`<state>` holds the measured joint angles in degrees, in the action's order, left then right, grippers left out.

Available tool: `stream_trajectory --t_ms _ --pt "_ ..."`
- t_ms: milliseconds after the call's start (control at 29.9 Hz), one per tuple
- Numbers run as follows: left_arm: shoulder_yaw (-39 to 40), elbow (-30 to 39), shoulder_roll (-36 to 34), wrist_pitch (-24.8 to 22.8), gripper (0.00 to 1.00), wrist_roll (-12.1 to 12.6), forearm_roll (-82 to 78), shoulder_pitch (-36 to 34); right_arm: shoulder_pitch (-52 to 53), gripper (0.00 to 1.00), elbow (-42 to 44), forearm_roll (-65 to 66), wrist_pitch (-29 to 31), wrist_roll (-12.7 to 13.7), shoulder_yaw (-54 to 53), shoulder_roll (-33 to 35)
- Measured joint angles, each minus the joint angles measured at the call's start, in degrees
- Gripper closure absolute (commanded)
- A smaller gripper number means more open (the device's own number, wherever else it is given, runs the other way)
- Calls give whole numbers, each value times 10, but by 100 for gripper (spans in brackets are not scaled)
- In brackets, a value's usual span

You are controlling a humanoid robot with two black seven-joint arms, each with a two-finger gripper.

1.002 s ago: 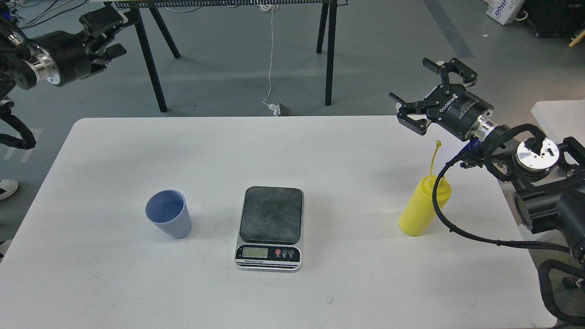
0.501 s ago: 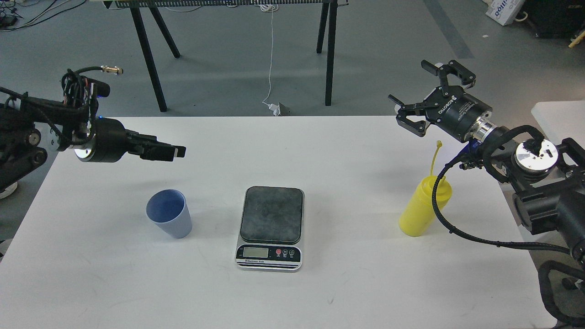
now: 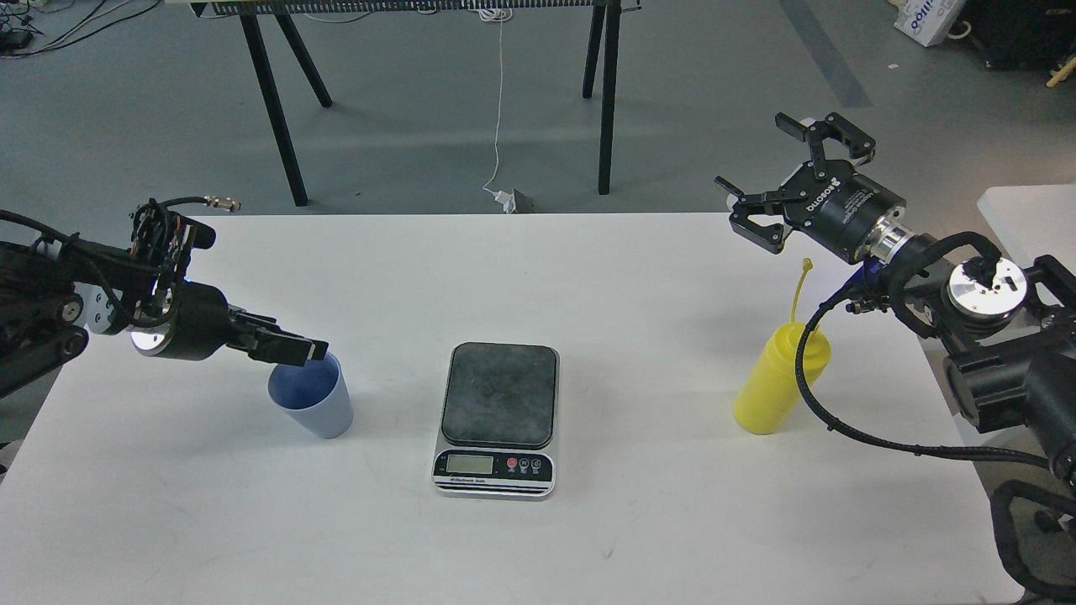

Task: Pour seasoning into cup on scale with both arms
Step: 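Close the left gripper around the blue cup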

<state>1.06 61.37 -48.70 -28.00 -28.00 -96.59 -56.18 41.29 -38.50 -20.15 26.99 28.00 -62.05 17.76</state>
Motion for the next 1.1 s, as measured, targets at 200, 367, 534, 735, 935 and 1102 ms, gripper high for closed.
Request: stream_trajectory --t_ms 200,367,534,735,935,1102 --pt "-1 -1 1 0 1 0 0 10 -4 1 -1 0 0 0 0 0" --pt "-1 -5 3 0 5 0 -1 18 -6 1 -1 0 0 0 0 1" --pt "-1 -8 5 0 7 0 -6 27 -7 1 -1 0 0 0 -1 3" --pt "-1 -9 6 0 21 0 -8 27 -9 1 -1 0 0 0 -1 4" --pt "0 -9 8 0 40 0 -9 28 -11 1 -1 0 0 0 -1 4" --pt "-1 -9 12 0 52 0 -9 28 -14 1 -1 0 1 0 -1 4"
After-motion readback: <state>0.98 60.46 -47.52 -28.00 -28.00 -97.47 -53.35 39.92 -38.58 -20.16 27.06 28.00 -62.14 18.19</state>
